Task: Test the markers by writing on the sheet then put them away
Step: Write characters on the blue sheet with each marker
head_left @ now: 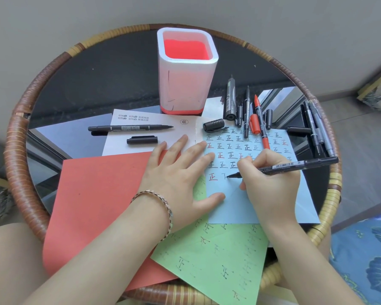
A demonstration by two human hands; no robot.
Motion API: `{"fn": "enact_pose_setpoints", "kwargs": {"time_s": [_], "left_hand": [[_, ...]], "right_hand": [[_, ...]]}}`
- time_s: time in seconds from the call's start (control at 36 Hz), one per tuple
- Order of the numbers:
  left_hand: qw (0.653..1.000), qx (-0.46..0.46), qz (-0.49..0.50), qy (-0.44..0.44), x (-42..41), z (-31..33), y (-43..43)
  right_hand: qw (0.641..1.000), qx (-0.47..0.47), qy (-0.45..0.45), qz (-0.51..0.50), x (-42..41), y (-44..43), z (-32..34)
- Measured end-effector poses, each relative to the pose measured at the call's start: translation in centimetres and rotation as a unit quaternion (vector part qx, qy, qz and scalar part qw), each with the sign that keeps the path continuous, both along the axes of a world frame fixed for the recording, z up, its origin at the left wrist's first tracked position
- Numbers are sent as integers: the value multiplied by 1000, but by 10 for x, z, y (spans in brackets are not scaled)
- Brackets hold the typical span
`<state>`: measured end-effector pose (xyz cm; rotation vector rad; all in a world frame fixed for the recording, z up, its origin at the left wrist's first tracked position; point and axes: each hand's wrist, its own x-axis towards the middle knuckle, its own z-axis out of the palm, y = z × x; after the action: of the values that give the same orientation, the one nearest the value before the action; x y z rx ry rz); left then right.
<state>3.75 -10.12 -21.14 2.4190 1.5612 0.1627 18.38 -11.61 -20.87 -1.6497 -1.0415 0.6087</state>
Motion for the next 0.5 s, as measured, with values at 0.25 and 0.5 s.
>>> {"fn": "enact_pose_setpoints", "kwargs": {"time_s": [0.25,0.5], "left_hand": [[1000,-1,0,-7,-1,1,0],[1000,2,-2,-16,-1,1,0]], "right_hand": [[1000,3,-4,19,-1,1,-1],[1000,-2,-6,16,-1,1,-1]]}}
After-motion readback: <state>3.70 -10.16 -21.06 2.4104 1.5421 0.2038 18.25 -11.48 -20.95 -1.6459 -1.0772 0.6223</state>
